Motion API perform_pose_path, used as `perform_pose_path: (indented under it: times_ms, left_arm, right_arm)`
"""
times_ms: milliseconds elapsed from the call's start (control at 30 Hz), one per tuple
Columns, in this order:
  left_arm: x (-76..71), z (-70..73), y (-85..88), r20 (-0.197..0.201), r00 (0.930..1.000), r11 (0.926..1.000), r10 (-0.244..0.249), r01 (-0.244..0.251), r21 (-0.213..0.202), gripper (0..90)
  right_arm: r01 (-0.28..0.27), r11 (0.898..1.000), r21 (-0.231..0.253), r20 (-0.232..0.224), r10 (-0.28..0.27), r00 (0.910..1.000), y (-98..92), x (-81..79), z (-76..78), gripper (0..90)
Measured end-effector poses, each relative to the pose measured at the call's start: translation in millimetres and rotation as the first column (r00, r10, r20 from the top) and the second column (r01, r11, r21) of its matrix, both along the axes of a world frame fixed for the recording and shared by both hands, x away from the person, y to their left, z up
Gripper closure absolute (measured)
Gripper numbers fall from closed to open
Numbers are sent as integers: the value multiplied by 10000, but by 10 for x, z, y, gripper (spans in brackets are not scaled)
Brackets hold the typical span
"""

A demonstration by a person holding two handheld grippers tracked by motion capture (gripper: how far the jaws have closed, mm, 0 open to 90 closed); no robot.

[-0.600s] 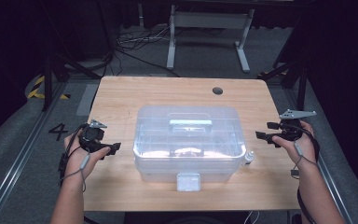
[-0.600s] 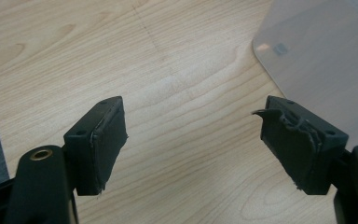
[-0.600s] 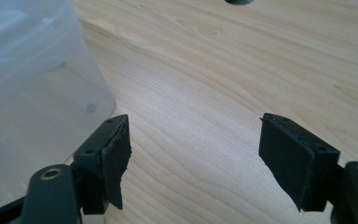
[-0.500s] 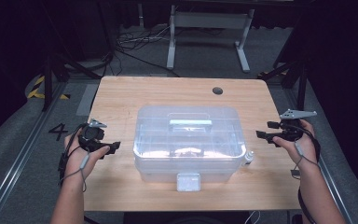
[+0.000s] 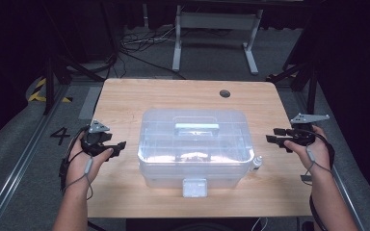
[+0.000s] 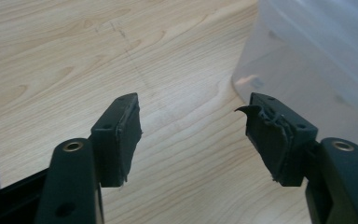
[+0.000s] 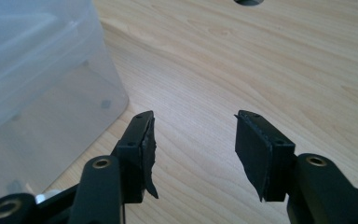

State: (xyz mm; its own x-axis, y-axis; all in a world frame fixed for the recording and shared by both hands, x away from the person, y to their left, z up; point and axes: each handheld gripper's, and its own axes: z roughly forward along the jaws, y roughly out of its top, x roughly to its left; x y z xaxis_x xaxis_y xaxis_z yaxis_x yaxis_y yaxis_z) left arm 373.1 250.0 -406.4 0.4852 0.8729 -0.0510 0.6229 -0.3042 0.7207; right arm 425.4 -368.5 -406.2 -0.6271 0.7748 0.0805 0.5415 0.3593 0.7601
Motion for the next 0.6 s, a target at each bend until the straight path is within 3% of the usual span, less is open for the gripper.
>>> perform_pose_path:
  times_ms: [167, 333, 400, 600]
  left_arm:
    - [-41, 76, 5, -217, 9998, 9982, -34, 21, -591, 327]
    - [-75, 171, -20, 62, 9987, 9939, -507, 511, -978, 237]
    - [-86, 220, -36, -1, 9995, 9935, -316, 314, -1093, 218]
    - [-138, 311, -39, 29, 9988, 9967, -484, 485, -653, 305]
  right_arm:
    - [-12, 10000, 57, 278, 10, 9996, 22, -36, 71, 517]
    - [-10, 9999, 104, 281, 7, 9996, 38, -83, 132, 552]
    - [-14, 9999, 138, 273, 10, 9996, 46, -101, 153, 555]
    - [-83, 9998, 164, 335, 78, 9994, 69, -129, 186, 554]
